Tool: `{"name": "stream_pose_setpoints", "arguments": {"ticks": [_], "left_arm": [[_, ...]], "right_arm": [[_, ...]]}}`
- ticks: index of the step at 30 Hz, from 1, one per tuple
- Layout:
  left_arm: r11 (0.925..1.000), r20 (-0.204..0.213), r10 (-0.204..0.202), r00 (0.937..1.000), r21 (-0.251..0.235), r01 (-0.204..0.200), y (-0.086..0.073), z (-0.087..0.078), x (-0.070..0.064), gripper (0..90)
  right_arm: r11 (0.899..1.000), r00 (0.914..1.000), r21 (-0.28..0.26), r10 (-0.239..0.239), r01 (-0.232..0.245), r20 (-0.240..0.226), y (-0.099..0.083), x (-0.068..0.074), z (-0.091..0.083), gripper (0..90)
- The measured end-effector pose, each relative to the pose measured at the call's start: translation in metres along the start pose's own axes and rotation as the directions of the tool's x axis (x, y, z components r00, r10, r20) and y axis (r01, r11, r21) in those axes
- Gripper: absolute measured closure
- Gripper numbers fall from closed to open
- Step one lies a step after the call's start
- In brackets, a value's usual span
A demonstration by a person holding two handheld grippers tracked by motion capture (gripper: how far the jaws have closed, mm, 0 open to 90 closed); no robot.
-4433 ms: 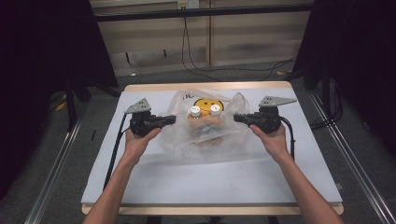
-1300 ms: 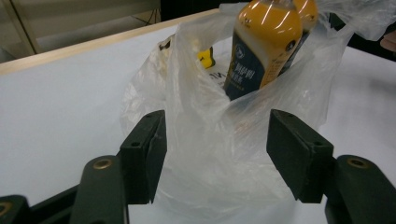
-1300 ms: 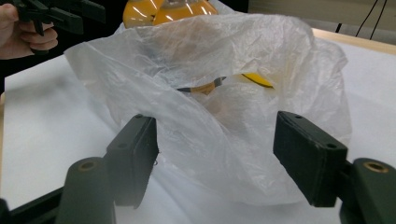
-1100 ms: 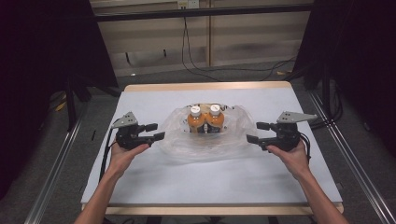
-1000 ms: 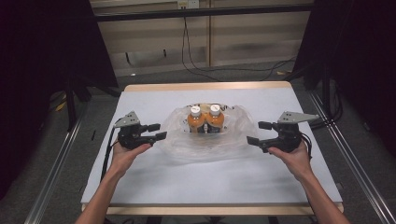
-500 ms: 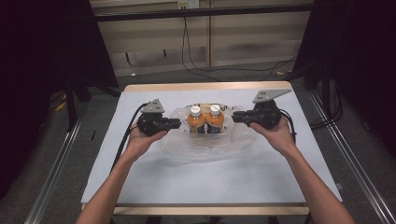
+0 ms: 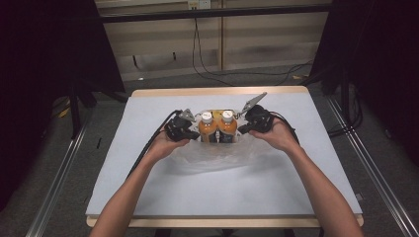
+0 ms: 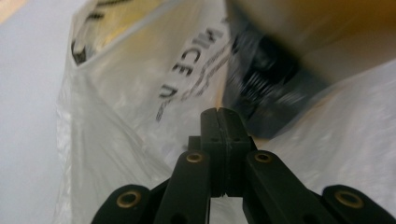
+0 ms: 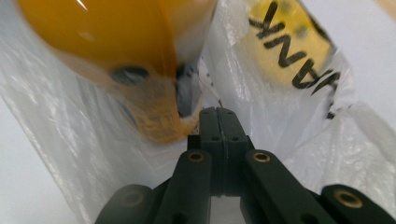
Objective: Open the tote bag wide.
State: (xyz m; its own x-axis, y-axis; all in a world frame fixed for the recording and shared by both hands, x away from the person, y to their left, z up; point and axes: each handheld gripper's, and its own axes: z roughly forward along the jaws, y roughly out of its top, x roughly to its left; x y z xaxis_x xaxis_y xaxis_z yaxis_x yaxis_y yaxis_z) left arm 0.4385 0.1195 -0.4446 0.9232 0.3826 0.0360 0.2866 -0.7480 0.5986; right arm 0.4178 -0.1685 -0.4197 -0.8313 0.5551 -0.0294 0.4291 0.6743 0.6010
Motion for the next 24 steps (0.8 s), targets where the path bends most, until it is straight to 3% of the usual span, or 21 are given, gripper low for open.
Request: {"name": "stream_pose_setpoints", "arguments": {"ticks": [6, 10, 12, 13, 16, 21, 24], "left_arm": [[0.9948, -0.004, 0.045, 0.999, 0.091, -0.044, -0.008, 0.01, 0.0, 89.5], [0.9926, 0.011, 0.057, 0.9983, 0.106, -0.058, -0.011, 0.012, -0.002, 90.0], [0.9919, 0.025, 0.064, 0.9976, 0.108, -0.067, -0.012, 0.013, 0.0, 89.6], [0.9938, 0.026, 0.046, 0.9986, 0.1, -0.048, -0.013, 0.013, -0.001, 89.7], [0.9918, 0.02, 0.065, 0.9977, 0.109, -0.067, -0.015, 0.011, -0.004, 90.0], [0.9871, 0.02, 0.092, 0.9956, 0.13, -0.094, -0.02, 0.006, -0.008, 90.0], [0.9835, 0.014, 0.102, 0.9947, 0.149, -0.103, -0.022, 0.003, -0.008, 90.0]], "right_arm": [[0.993, 0.9986, 0.111, -0.048, 0.046, 0.021, -0.006, 0.001, 0.026, 90.0], [0.989, 0.9982, 0.14, -0.056, 0.053, 0.022, -0.008, 0.0, 0.034, 90.0], [0.988, 0.9977, 0.146, -0.063, 0.059, 0.026, -0.011, -0.002, 0.035, 90.0], [0.986, 0.9981, 0.161, -0.055, 0.05, 0.029, -0.012, -0.002, 0.034, 90.0], [0.977, 0.997, 0.206, -0.063, 0.052, 0.045, -0.018, -0.005, 0.035, 90.0], [0.975, 0.9962, 0.216, -0.062, 0.047, 0.061, -0.03, -0.013, 0.029, 90.0], [0.964, 0.9935, 0.259, -0.087, 0.066, 0.073, -0.032, -0.014, 0.025, 90.0]]}}
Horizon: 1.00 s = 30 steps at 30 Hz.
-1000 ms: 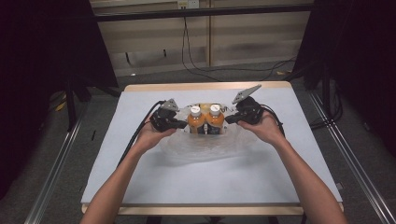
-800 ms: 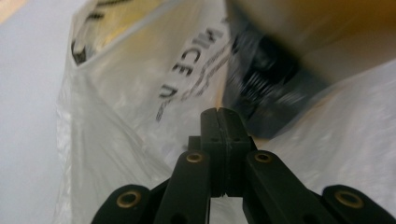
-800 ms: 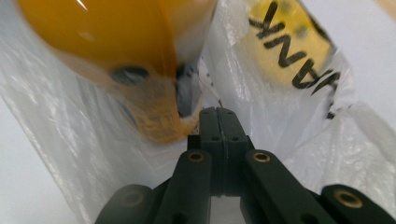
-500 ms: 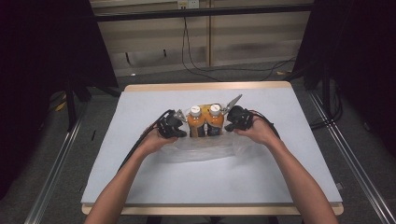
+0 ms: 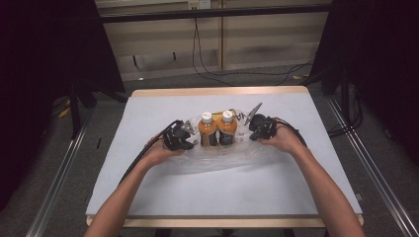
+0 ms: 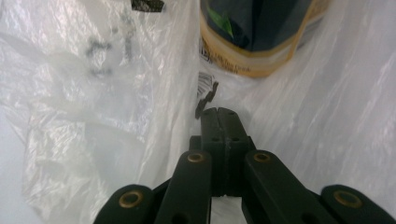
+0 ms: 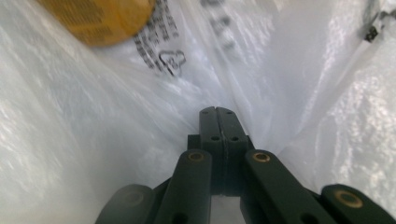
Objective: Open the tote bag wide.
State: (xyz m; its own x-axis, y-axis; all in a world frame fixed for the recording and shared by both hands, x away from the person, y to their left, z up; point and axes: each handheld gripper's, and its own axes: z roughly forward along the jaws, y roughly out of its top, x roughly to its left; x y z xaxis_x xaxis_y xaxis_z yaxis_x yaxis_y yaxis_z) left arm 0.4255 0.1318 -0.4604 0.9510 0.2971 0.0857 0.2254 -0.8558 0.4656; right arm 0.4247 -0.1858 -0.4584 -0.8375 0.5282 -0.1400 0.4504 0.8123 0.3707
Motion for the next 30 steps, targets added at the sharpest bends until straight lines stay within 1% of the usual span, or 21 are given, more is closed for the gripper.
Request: {"name": "stream_pose_setpoints", "arguments": {"ticks": [1, 2, 3, 5, 6, 7, 8, 10, 11, 12, 13, 16, 18, 19, 20, 23, 24, 25, 26, 29, 30], "left_arm": [[0.9999, -0.007, -0.012, 0.9999, -0.004, 0.011, -0.002, 0.0, 0.001, 90.0], [1.0, -0.009, 0.005, 0.9999, 0.008, -0.005, -0.003, -0.002, 0.003, 90.0], [1.0, -0.014, -0.005, 0.9999, 0.004, 0.005, -0.004, -0.001, 0.003, 90.0], [0.9993, -0.044, 0.018, 0.9989, 0.033, -0.016, -0.005, -0.003, 0.007, 90.0], [0.9996, -0.042, -0.001, 0.9991, 0.029, 0.003, -0.007, -0.003, 0.01, 90.0], [0.9995, -0.042, -0.007, 0.9991, 0.029, 0.009, -0.008, -0.004, 0.012, 90.0], [0.9993, -0.051, 0.008, 0.9987, 0.036, -0.007, -0.009, -0.004, 0.014, 90.0], [0.9995, -0.054, -0.006, 0.9985, 0.031, 0.008, -0.011, -0.004, 0.016, 90.0], [0.9995, -0.064, 0.0, 0.998, 0.033, 0.002, -0.011, -0.004, 0.017, 90.0], [0.9993, -0.068, 0.011, 0.9976, 0.035, -0.008, -0.011, -0.004, 0.018, 90.0], [0.999, -0.072, 0.016, 0.9973, 0.042, -0.013, -0.011, -0.004, 0.02, 90.0], [0.9987, -0.086, 0.001, 0.9963, 0.051, 0.003, -0.011, -0.003, 0.025, 90.0], [0.999, -0.076, -0.02, 0.9969, 0.039, 0.023, -0.011, -0.003, 0.03, 90.0], [0.9987, -0.094, 0.0, 0.9956, 0.05, 0.005, -0.011, -0.003, 0.031, 90.0], [0.9985, -0.1, -0.011, 0.9949, 0.053, 0.016, -0.012, -0.002, 0.032, 90.0], [0.9986, -0.096, -0.034, 0.9948, 0.038, 0.038, -0.015, -0.003, 0.039, 90.0], [0.9978, -0.072, -0.063, 0.9955, 0.017, 0.064, -0.018, -0.003, 0.043, 90.0], [0.9979, -0.062, -0.064, 0.996, 0.004, 0.064, -0.019, -0.004, 0.045, 90.0], [0.9964, -0.049, -0.085, 0.9952, -0.007, 0.085, -0.022, -0.004, 0.046, 90.0], [0.9972, -0.059, -0.074, 0.9955, -0.016, 0.074, -0.023, -0.004, 0.047, 90.0], [0.9976, -0.063, -0.069, 0.9956, -0.006, 0.069, -0.023, -0.005, 0.046, 90.0]], "right_arm": [[1.0, 0.9997, 0.017, -0.006, 0.006, 0.025, -0.001, -0.002, 0.0, 90.0], [1.0, 0.9987, 0.031, -0.003, 0.001, 0.051, -0.005, -0.005, -0.001, 90.0], [1.0, 0.9986, 0.026, 0.016, -0.017, 0.051, -0.008, -0.008, -0.002, 90.0], [0.999, 0.9975, 0.031, 0.012, -0.014, 0.07, -0.013, -0.013, -0.002, 90.0], [0.999, 0.9975, 0.029, 0.028, -0.03, 0.065, -0.017, -0.015, -0.003, 90.0], [0.999, 0.9976, 0.024, 0.022, -0.023, 0.065, -0.019, -0.018, -0.004, 90.0], [0.999, 0.9975, 0.028, 0.018, -0.02, 0.068, -0.02, -0.018, -0.004, 90.0], [0.999, 0.9971, 0.037, 0.007, -0.01, 0.075, -0.02, -0.017, -0.004, 90.0], [0.999, 0.9954, 0.046, -0.021, 0.017, 0.094, -0.02, -0.017, -0.004, 90.0], [0.999, 0.9948, 0.05, -0.021, 0.016, 0.1, -0.02, -0.017, -0.004, 90.0], [0.999, 0.9949, 0.049, -0.006, 0.001, 0.101, -0.02, -0.017, -0.004, 90.0], [0.999, 0.9944, 0.04, 0.005, -0.009, 0.106, -0.021, -0.02, -0.004, 90.0], [1.0, 0.9943, 0.028, -0.001, -0.002, 0.107, -0.024, -0.022, -0.004, 90.0], [0.999, 0.9937, 0.033, 0.006, -0.009, 0.112, -0.025, -0.023, -0.004, 90.0], [0.999, 0.9941, 0.03, 0.014, -0.017, 0.108, -0.026, -0.023, -0.004, 90.0], [0.999, 0.9925, 0.03, 0.022, -0.025, 0.12, -0.029, -0.025, -0.005, 90.0], [0.999, 0.9913, 0.037, 0.012, -0.017, 0.131, -0.031, -0.026, -0.006, 90.0], [0.999, 0.9873, 0.051, -0.014, 0.006, 0.158, -0.034, -0.026, -0.006, 90.0], [0.999, 0.9885, 0.049, -0.002, -0.005, 0.151, -0.035, -0.026, -0.007, 90.0], [0.998, 0.9881, 0.058, -0.004, -0.005, 0.154, -0.041, -0.025, -0.01, 90.0], [0.998, 0.9894, 0.059, 0.009, -0.018, 0.145, -0.044, -0.024, -0.011, 90.0]]}}
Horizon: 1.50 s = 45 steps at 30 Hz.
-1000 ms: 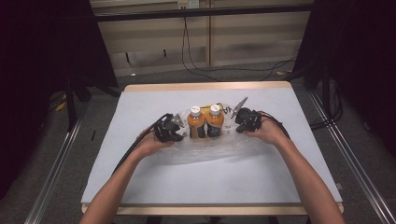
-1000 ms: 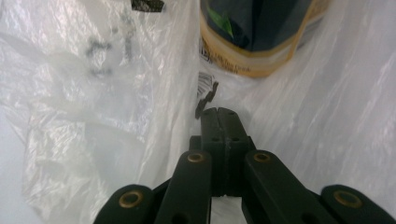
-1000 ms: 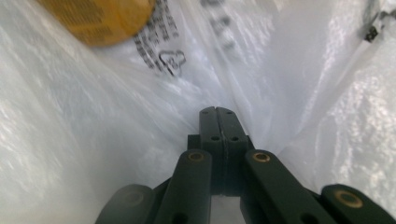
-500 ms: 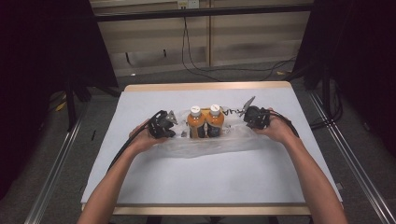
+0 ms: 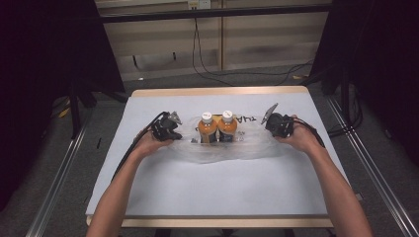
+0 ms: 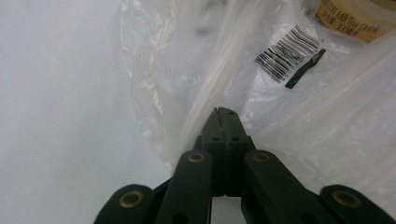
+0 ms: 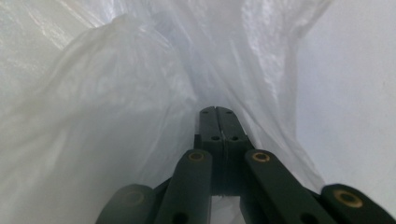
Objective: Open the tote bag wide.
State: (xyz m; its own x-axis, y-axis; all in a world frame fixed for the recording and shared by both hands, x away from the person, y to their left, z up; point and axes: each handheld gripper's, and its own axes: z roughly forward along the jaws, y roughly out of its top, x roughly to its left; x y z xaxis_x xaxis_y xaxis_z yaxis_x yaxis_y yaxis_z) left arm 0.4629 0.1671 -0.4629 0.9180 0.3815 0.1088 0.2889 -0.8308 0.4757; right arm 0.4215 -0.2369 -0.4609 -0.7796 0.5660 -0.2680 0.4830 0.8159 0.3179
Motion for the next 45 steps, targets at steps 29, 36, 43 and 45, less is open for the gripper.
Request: {"name": "stream_pose_setpoints", "arguments": {"ticks": [29, 36, 43, 45], "left_arm": [[0.9835, 0.048, -0.111, 0.9926, -0.138, 0.117, -0.015, -0.01, 0.002, 90.0], [0.9469, 0.08, -0.12, 0.9895, -0.29, 0.138, -0.001, -0.027, -0.012, 90.0], [0.9081, 0.116, -0.117, 0.9864, -0.39, 0.153, 0.003, -0.05, -0.021, 88.3], [0.8931, 0.124, -0.116, 0.9855, -0.421, 0.158, 0.005, -0.058, -0.026, 88.5]], "right_arm": [[0.994, 0.9916, -0.046, 0.095, -0.099, -0.088, -0.033, 0.001, -0.018, 90.0], [0.949, 0.976, -0.254, 0.148, -0.185, -0.16, -0.025, 0.0, -0.037, 90.0], [0.884, 0.9552, -0.385, 0.183, -0.263, -0.233, -0.018, -0.001, -0.051, 90.0], [0.87, 0.9532, -0.416, 0.173, -0.266, -0.248, -0.012, 0.0, -0.056, 90.0]]}}
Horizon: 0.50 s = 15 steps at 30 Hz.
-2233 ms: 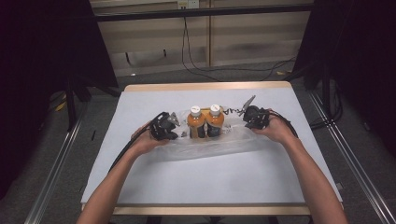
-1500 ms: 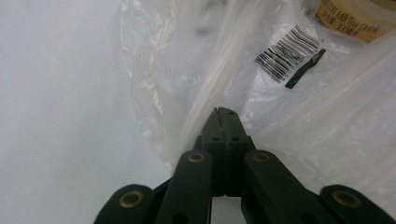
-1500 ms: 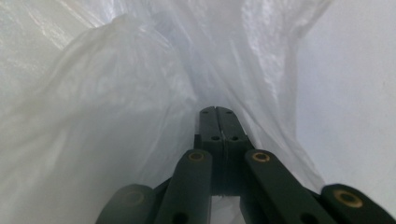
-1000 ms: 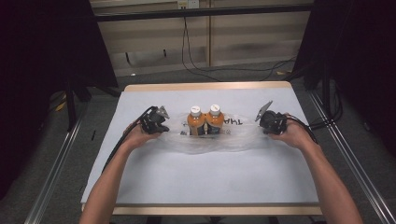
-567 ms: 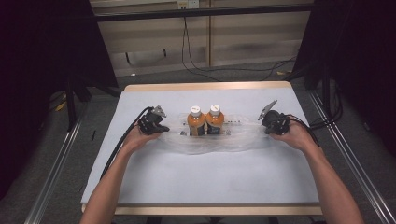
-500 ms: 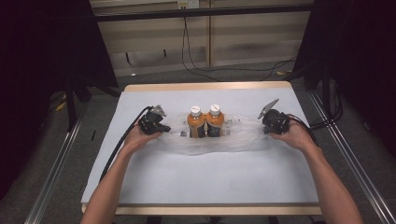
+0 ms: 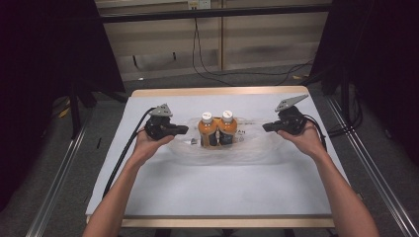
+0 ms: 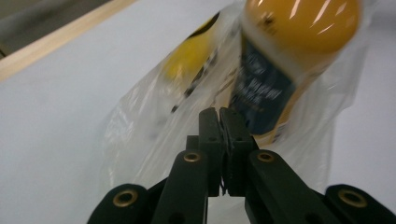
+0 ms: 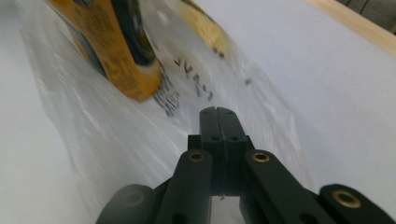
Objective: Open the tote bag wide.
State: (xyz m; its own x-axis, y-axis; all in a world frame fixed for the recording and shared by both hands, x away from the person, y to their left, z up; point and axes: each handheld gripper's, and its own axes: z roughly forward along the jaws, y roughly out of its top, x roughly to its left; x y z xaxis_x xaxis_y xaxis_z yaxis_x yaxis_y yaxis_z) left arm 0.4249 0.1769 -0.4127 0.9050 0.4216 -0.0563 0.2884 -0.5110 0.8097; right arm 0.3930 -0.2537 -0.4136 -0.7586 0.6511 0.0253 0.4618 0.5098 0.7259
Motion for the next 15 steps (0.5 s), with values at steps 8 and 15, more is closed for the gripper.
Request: {"name": "stream_pose_setpoints", "arguments": {"ticks": [8, 15], "left_arm": [[0.9943, 0.083, 0.009, 0.9965, -0.107, 0.0, 0.003, 0.007, -0.044, 90.0], [0.9991, 0.105, 0.042, 0.9936, -0.015, -0.04, 0.004, 0.051, -0.071, 90.0]], "right_arm": [[0.998, 0.9983, -0.056, -0.014, 0.01, -0.056, 0.027, 0.012, 0.01, 90.0], [1.0, 0.9951, -0.012, -0.013, 0.011, -0.098, 0.045, 0.016, 0.051, 90.0]]}}
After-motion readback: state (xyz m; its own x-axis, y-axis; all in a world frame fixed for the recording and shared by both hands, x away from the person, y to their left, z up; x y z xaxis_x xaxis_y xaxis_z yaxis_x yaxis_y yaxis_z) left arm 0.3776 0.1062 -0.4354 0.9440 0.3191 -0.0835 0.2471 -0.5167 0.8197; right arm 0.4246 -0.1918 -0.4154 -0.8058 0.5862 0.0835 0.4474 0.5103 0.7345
